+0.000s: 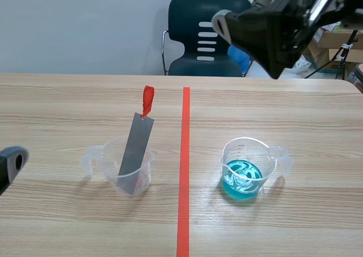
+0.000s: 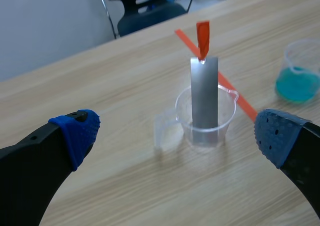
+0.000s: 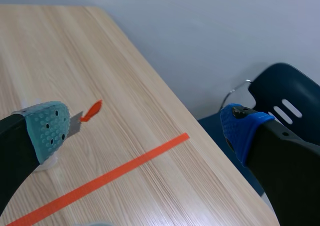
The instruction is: Do the redox reaction experiment
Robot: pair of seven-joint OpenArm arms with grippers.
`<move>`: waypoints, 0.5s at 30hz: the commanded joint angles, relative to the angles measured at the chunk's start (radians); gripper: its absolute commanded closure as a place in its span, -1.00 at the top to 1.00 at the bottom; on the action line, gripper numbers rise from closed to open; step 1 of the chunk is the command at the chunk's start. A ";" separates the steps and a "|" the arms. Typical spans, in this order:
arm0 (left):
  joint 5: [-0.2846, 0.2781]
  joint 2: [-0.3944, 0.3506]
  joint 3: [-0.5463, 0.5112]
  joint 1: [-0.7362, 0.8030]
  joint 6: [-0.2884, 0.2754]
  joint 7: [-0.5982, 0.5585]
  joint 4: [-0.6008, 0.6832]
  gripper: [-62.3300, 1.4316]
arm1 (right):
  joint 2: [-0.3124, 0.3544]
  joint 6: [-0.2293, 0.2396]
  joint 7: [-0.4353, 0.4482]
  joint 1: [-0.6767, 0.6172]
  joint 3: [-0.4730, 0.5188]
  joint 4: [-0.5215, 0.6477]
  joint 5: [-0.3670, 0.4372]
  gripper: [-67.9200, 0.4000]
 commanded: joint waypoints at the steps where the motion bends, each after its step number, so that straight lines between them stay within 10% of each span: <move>1: -0.006 0.008 -0.006 -0.003 -0.003 -0.013 0.039 1.00 | -0.005 -0.008 0.011 -0.043 0.068 -0.003 0.018 0.84; 15: 0.070 0.140 -0.027 -0.197 -0.152 0.127 0.098 1.00 | -0.286 0.043 -0.072 -0.352 0.502 -0.004 -0.036 0.84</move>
